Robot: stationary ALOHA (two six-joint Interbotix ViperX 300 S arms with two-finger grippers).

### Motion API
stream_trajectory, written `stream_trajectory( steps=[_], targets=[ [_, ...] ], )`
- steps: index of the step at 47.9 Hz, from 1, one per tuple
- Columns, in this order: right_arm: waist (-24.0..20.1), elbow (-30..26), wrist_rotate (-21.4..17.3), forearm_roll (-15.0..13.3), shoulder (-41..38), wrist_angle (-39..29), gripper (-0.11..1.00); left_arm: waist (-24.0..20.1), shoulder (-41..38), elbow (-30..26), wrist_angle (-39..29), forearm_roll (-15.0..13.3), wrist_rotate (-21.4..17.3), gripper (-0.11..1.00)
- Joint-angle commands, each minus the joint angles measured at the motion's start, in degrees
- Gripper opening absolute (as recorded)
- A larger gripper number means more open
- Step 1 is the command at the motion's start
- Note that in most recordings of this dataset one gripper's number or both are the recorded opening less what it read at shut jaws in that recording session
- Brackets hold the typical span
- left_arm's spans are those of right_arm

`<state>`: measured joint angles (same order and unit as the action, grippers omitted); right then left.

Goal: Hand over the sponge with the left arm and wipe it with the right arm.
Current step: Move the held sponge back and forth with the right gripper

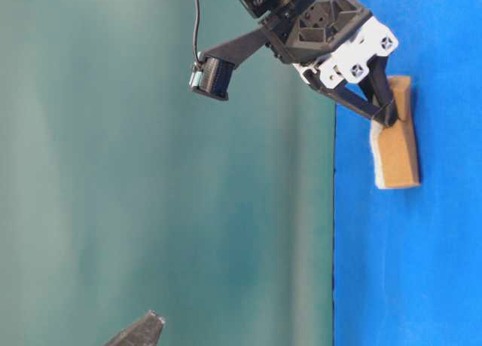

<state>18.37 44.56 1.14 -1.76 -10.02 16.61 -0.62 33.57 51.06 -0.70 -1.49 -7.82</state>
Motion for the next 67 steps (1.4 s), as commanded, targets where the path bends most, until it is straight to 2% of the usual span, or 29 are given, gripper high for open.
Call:
stream_trajectory(
  steps=[1,18,25,32,39,45,51,58,67],
  targets=[
    [-2.55,-0.35,-0.53,0.18,0.97,0.18,0.27,0.18,0.18,-0.62,0.7,-0.09,0.0,0.9],
    [-19.69,0.62,-4.92,3.08,0.97,0.09,0.27,0.18,0.18,-0.62,0.97,-0.09,-0.35,0.9],
    [-23.82,-0.09,-7.21,3.25,1.05,-0.18,0.27,0.18,0.26,-0.53,0.97,-0.09,-0.35,0.9],
    [-24.96,-0.35,-8.17,3.34,0.97,-1.14,0.27,0.18,0.18,-0.53,0.97,-0.09,-0.26,0.9],
    [-23.55,-0.26,-7.65,3.25,0.97,-1.32,0.27,0.18,0.18,-0.53,0.97,-0.09,-0.26,0.9],
    [-20.04,0.0,-6.86,2.72,1.14,-1.67,0.27,0.18,0.18,-0.44,0.97,-0.09,-0.26,0.9],
    [-13.36,0.26,-5.1,1.32,1.67,-1.85,0.27,0.18,0.18,-0.35,0.97,-0.09,-0.18,0.9],
    [-5.98,-0.09,-1.76,0.97,1.93,-1.85,0.25,0.18,0.09,-0.18,1.23,-0.09,0.0,0.9],
    [0.0,-0.79,2.11,0.97,2.02,-1.85,0.25,0.18,-1.05,-0.35,1.67,-0.09,0.09,0.9]
  ],
)
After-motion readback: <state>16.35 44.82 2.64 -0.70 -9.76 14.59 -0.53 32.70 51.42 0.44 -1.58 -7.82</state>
